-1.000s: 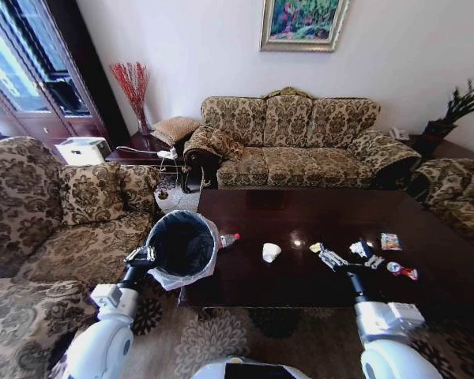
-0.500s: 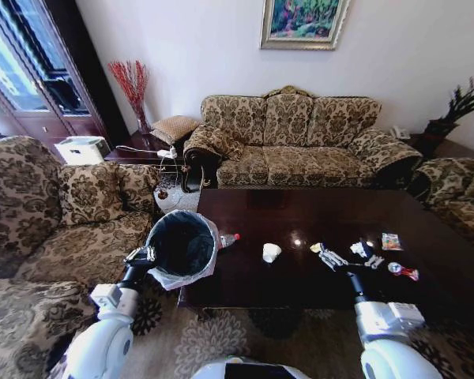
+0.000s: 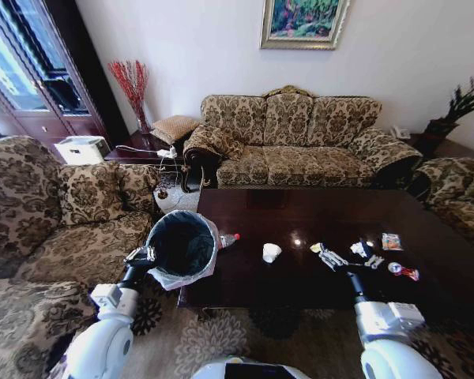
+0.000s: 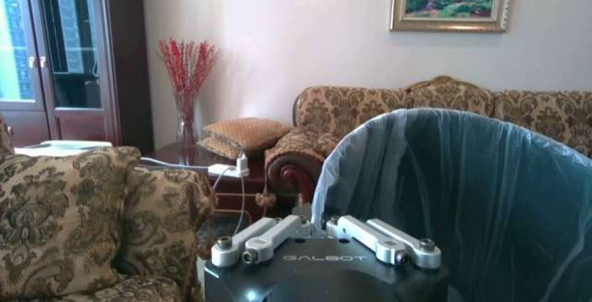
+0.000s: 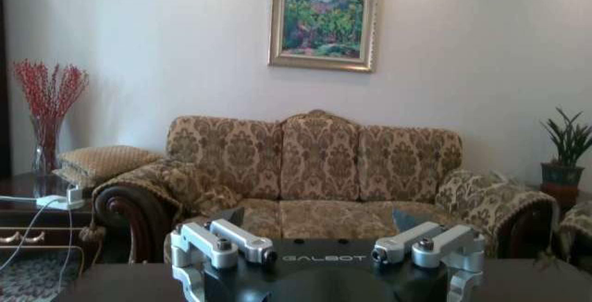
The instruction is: Move to the front of the table and place the trash on the table into the trash bin.
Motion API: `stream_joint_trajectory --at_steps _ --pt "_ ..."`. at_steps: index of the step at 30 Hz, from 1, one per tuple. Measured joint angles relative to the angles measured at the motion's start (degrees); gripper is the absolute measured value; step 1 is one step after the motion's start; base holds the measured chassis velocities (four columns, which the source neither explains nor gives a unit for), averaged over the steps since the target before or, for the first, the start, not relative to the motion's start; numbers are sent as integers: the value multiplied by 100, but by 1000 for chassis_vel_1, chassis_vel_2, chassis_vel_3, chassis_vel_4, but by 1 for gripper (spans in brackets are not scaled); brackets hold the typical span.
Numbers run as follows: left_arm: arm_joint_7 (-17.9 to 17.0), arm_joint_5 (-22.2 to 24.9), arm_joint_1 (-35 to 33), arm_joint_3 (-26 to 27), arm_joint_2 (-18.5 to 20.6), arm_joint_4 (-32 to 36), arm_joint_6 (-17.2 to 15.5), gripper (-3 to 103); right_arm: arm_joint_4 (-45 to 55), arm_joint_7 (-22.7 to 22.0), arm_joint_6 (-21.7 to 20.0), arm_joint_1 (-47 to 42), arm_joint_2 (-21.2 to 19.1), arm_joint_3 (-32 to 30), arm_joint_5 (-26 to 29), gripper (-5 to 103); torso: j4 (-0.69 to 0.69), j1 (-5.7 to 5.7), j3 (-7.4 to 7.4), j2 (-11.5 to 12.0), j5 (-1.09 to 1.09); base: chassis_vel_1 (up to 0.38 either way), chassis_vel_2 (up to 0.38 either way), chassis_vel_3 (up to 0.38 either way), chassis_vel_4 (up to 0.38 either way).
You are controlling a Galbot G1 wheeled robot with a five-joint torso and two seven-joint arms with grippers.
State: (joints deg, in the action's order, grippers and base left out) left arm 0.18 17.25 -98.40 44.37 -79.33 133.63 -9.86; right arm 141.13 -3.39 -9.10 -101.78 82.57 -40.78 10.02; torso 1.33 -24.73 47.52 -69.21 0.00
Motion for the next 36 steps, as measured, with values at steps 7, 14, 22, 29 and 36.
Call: stream_joint_trajectory --at_steps 7,14,22,29,36 --pt "0 -1 0 0 0 0 2 2 0 0 0 0 0 0 0 100 0 0 0 0 0 0 0 0 0" --pt "-375 -451 3 -138 -49 -103 682 2 -59 -125 -79 70 6 44 -184 100 1 0 -1 1 1 0 0 0 0" --pt "-425 -353 12 -169 -57 -104 759 2 -57 -51 -121 39 20 54 -142 100 0 1 -1 1 0 0 0 0 0" --pt "-429 -416 2 -116 -74 -61 522 2 -56 16 -112 63 -6 56 -66 100 0 1 -1 1 0 0 0 0 0" --pt "-414 -413 -6 -47 -81 -44 456 2 -61 -22 -171 70 -6 70 -104 100 0 1 -1 1 0 0 0 0 0"
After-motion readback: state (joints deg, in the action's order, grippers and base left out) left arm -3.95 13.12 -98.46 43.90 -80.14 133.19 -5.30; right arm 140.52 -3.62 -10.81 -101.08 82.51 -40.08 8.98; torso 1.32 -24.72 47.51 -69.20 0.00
